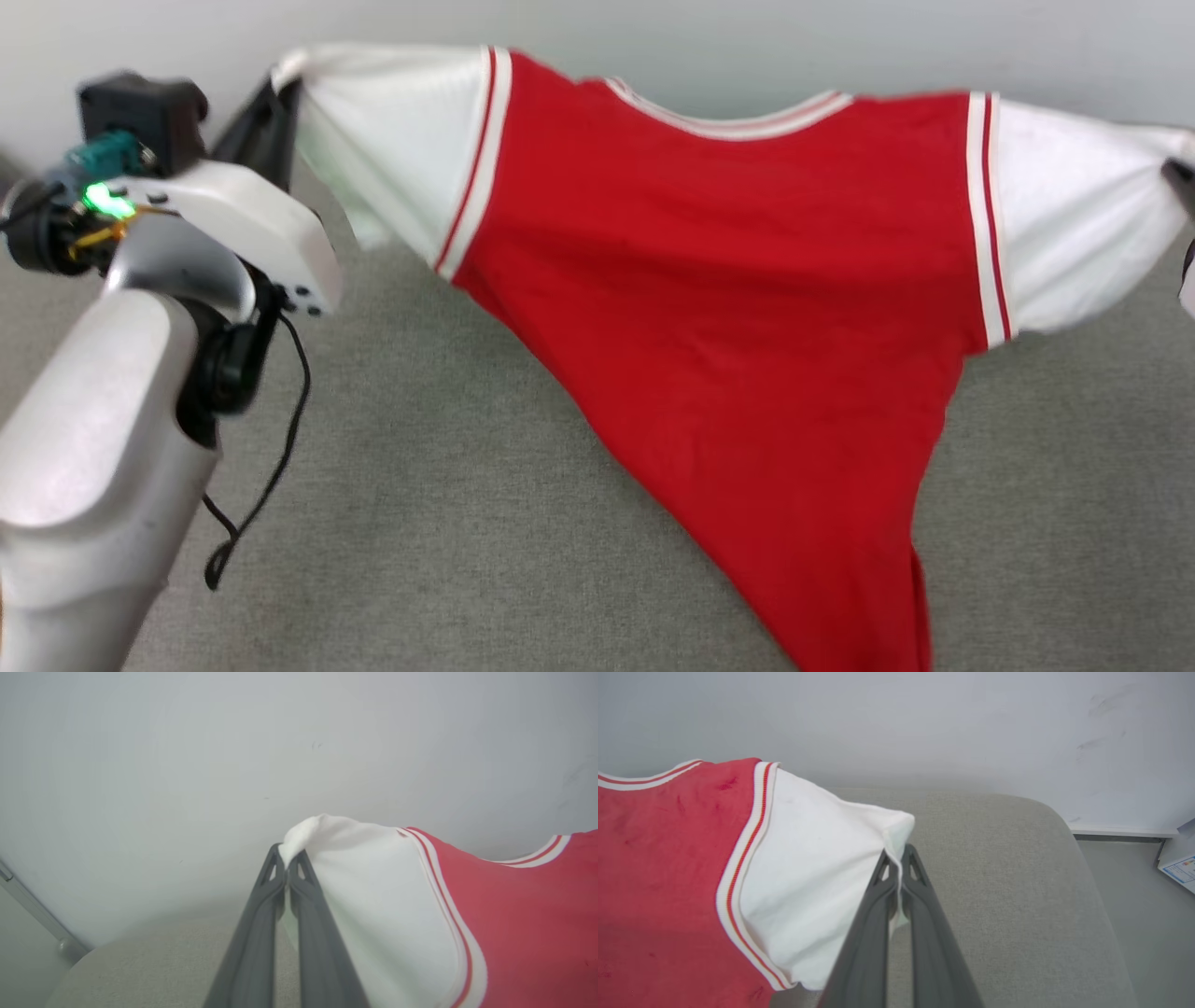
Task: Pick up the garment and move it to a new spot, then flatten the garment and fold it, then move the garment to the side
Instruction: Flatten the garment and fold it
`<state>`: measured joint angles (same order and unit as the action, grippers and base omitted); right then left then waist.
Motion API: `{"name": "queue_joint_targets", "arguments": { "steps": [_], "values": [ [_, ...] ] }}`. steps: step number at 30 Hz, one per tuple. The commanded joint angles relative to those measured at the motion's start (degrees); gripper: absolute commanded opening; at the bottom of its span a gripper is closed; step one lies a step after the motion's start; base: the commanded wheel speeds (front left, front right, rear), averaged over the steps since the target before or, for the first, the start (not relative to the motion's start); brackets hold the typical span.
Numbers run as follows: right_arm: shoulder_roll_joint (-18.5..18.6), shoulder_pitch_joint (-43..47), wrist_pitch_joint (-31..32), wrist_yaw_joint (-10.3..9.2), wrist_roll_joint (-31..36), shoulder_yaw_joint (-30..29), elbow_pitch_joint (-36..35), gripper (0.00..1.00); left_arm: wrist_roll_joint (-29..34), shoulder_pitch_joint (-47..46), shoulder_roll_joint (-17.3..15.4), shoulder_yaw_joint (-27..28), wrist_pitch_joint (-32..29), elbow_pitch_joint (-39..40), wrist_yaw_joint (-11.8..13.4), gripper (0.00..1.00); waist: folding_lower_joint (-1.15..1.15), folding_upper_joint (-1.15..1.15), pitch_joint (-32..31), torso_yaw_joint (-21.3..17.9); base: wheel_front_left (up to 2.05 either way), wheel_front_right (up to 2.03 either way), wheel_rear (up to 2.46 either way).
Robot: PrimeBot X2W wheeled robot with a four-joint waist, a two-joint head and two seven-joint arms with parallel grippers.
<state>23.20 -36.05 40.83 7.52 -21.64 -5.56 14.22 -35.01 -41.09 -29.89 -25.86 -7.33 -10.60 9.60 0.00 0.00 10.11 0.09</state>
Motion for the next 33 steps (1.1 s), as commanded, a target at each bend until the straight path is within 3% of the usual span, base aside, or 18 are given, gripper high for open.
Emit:
{"name": "queue_joint_targets", "arguments": {
  "steps": [1,12,16,21,33],
  "values": [
    [1.2,-2.2,-0.9,-0.06,0.2,1.2,-1.1,0.00,0.6,-2.2,-0.5,0.7,1.1,-0.5,0.2,0.00,0.00,0.00,-2.9,-0.9,0.00,0.00,0.00],
    [2.9,-17.0,-5.8,-0.06,3.0,5.5,2.2,0.00,0.0,-17.2,0.3,2.9,2.3,-11.7,-3.3,0.00,0.00,0.00,-1.5,-1.7,0.00,0.00,0.00],
    [2.9,-24.5,-10.4,-0.06,5.0,6.4,5.8,0.00,0.5,-25.3,1.0,3.1,2.8,-17.2,-4.6,0.00,0.00,0.00,2.7,-1.9,0.00,0.00,0.00],
    [2.2,-34.4,-17.4,-0.07,7.3,8.0,9.6,0.00,3.3,-35.5,1.4,3.3,6.6,-22.0,-4.5,0.00,0.00,0.00,9.4,-2.6,0.00,0.00,0.00],
    [-0.6,-55.6,-35.0,-0.06,8.6,10.5,17.2,0.00,8.1,-55.0,1.0,3.5,13.7,-24.0,-4.3,0.00,0.00,0.00,24.7,-5.2,0.00,0.00,0.00]
  ]
}}
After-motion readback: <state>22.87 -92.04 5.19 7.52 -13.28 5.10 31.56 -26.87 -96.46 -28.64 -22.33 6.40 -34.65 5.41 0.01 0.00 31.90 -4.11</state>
